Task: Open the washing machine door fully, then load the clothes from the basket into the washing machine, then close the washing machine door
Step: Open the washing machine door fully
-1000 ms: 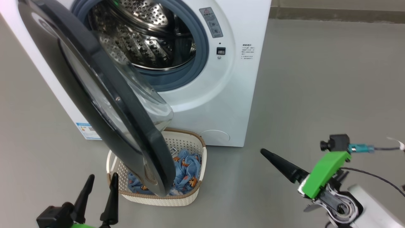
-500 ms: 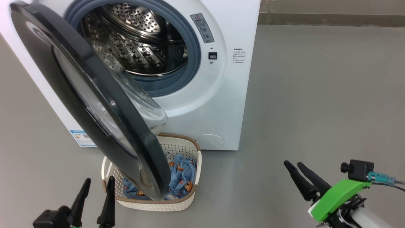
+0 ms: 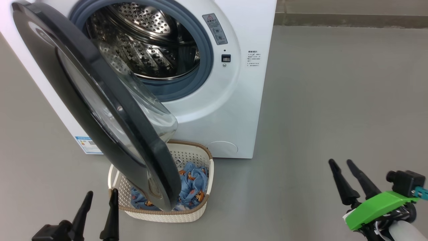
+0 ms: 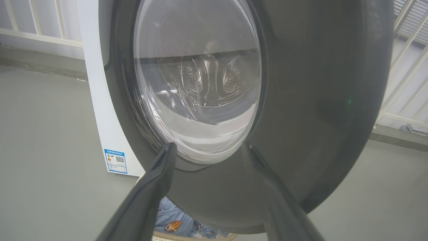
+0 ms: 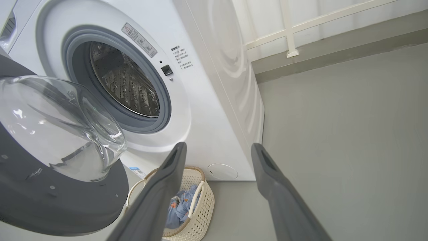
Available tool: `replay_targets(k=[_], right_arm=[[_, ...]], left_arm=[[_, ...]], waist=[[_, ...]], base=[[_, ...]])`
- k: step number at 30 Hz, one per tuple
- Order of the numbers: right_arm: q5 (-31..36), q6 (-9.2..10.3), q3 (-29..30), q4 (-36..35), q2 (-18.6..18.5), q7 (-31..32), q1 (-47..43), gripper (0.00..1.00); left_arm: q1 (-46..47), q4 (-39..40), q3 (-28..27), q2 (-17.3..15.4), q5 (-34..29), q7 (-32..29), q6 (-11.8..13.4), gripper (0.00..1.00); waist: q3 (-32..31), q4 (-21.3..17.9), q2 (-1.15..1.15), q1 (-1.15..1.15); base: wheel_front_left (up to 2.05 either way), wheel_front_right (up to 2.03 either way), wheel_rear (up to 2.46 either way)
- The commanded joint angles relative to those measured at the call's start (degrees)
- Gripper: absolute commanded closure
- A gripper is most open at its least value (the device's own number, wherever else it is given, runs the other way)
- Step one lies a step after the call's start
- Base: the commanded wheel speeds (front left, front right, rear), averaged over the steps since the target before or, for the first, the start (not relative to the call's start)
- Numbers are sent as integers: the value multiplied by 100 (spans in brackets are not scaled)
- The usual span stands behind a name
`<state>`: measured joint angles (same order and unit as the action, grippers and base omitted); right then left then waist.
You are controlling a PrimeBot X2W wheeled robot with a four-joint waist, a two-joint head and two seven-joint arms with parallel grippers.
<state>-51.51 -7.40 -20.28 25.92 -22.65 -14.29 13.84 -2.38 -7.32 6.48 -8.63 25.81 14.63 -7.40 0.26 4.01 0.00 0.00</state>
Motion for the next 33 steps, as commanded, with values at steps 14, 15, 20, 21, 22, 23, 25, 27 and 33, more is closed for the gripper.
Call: replay_targets(k=[14, 15, 20, 21, 22, 23, 25, 27, 33], right_arm=[[1662, -9, 1313, -478, 550, -70, -748, 0], [1762, -9, 1360, -470, 563, -71, -765, 0], [2292, -9, 1596, -468, 659, -71, -857, 0], [2423, -9, 1628, -480, 667, -71, -875, 0], [2526, -9, 1670, -494, 692, -71, -896, 0], [2602, -9, 1722, -510, 723, -71, -918, 0], [2781, -9, 1804, -553, 763, -71, -958, 0], [2909, -9, 1899, -599, 814, -71, -997, 0], [3073, -9, 2005, -656, 902, -71, -1061, 0]], left_arm=[[146, 206, -281, -110, -104, 37, -9, 0], [144, 209, -282, -106, -105, 37, -9, 0], [154, 203, -271, -90, -110, 37, -9, 0], [157, 202, -273, -88, -108, 37, -9, 0], [160, 200, -274, -85, -108, 37, -9, 0], [163, 196, -277, -82, -108, 37, -9, 0], [166, 190, -286, -76, -105, 37, -9, 0], [168, 187, -300, -69, -102, 37, -9, 0], [165, 174, -312, -61, -100, 37, -9, 0]], waist=[[21, 7, 0, 0], [30, 5, 0, 0], [55, 13, 0, 0], [60, 14, 0, 0], [64, 17, 0, 0], [68, 19, 0, 0], [74, 21, 0, 0], [77, 21, 0, 0], [74, 16, 0, 0]], base=[[0, 0, 0], [0, 0, 0], [0, 0, 0], [0, 0, 0], [0, 0, 0], [0, 0, 0], [0, 0, 0], [0, 0, 0], [0, 0, 0]])
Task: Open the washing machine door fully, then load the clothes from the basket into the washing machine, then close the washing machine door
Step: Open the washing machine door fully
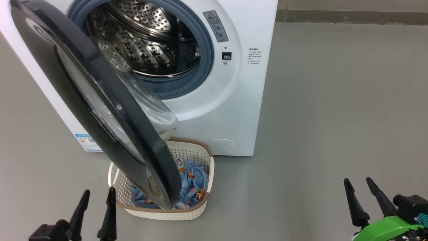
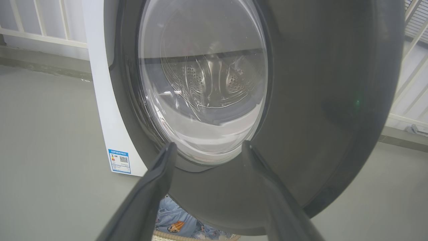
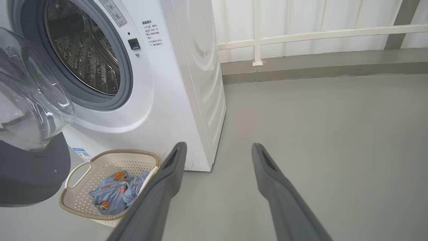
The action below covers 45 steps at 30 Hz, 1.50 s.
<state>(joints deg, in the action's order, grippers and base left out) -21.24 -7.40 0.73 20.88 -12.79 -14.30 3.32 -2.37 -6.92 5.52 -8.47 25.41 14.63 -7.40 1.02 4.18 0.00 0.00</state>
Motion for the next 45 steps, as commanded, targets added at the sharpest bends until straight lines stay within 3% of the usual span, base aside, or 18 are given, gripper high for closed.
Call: replay_targets(k=[1, 2, 3, 4, 13, 19, 23, 28, 37, 45], right_arm=[[56, -9, -84, -158, -72, -70, -14, 0], [67, -9, -74, -166, -63, -70, -20, 0], [71, -9, -67, -174, -56, -70, -28, 0], [74, -9, -60, -183, -51, -70, -36, 0], [82, -9, -61, -195, -21, -70, -102, 0], [95, -9, -66, -225, -15, -70, -123, 0], [98, -9, -82, -239, -17, -70, -144, 0], [71, -9, -147, -234, -41, -70, -116, 0], [122, -9, -168, -265, -15, -70, 9, 0], [138, -9, -198, -300, 4, -70, 116, 0]], left_arm=[[162, 126, -215, -78, -56, 37, -9, 0], [161, 115, -211, -78, -54, 37, -9, 20], [160, 99, -202, -77, -44, 37, -9, 77], [165, 83, -190, -80, -34, 37, -9, 100], [408, 460, -537, 0, 214, 37, -9, 100], [683, 1695, -848, 145, 240, 37, -9, 100], [749, 2402, -428, 237, 130, 37, -9, 100], [804, 2657, 421, 333, 142, -86, -9, 100], [1117, 1461, 1513, 451, 479, -136, -9, 100], [1492, 275, 1768, 470, 849, -7, -9, 100]], waist=[[-3, -3, 0, 0], [-7, -2, 0, 0], [-12, 1, 0, 0], [-16, 5, 0, 0], [-37, 44, 0, 0], [-43, 51, 0, 0], [-44, 48, 0, 0], [0, 16, 0, 0], [129, -77, 0, 0], [234, -131, 0, 0]], base=[[0, 0, 0], [0, 0, 0], [0, 0, 0], [0, 0, 0], [0, 0, 0], [0, 0, 0], [0, 0, 0], [0, 0, 0], [0, 0, 0], [0, 0, 0]])
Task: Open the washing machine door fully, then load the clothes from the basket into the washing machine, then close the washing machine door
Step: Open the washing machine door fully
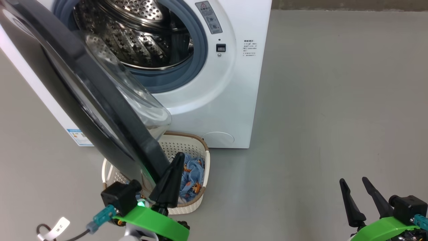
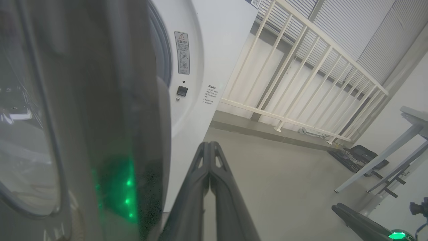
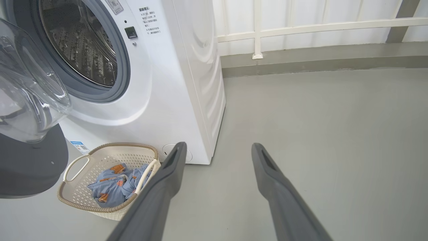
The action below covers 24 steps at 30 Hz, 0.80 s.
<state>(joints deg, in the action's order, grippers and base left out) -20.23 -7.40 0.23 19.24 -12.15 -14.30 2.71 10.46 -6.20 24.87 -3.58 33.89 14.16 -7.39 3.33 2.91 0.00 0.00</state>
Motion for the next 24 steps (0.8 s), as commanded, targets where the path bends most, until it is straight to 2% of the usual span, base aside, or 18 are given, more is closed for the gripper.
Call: replay_targets(k=[1, 8, 24], right_arm=[[40, -9, -139, -146, -61, -70, 188, 0], [63, -9, -97, -176, -44, -70, 197, 0], [71, -9, -31, -235, -76, -70, 191, 0]], left_arm=[[255, 88, -156, -23, 31, 53, -10, 100], [439, -326, -254, -56, 164, 81, -10, 100], [110, -230, -614, -108, 89, 84, -10, 100]], waist=[[12, -7, 0, 0], [44, 14, 0, 0], [15, 206, 0, 0]], base=[[0, 0, 0], [0, 0, 0], [0, 0, 0]])
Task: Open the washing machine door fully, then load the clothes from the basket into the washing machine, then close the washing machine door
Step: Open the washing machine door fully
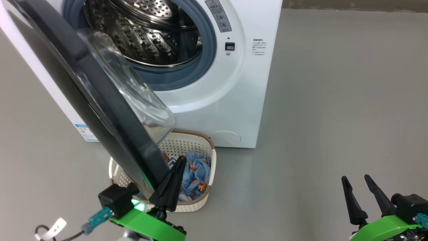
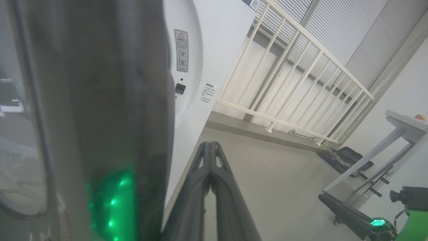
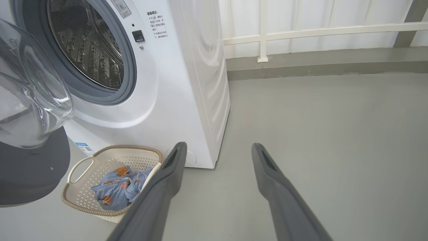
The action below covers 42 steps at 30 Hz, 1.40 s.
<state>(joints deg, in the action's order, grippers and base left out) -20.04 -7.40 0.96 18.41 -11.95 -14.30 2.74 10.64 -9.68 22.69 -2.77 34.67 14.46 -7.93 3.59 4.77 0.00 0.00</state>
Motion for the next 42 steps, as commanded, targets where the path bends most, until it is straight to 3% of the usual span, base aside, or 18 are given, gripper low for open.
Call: replay_targets(k=[1, 19, 42], right_arm=[[50, -9, -117, -157, -101, -70, 185, 0], [43, -9, -204, -217, -128, -70, 161, 0], [95, -9, -202, -253, -123, -70, 229, 0]], left_arm=[[54, 142, -423, -194, -1, 53, 44, 100], [-627, 734, -806, -370, -210, 53, 44, 100], [-1053, 1049, -1398, -347, -496, 53, 44, 100]], waist=[[-15, 35, 0, 0], [-46, 427, 0, 0], [91, 963, 0, 0]], base=[[0, 0, 0], [0, 0, 0], [0, 0, 0]])
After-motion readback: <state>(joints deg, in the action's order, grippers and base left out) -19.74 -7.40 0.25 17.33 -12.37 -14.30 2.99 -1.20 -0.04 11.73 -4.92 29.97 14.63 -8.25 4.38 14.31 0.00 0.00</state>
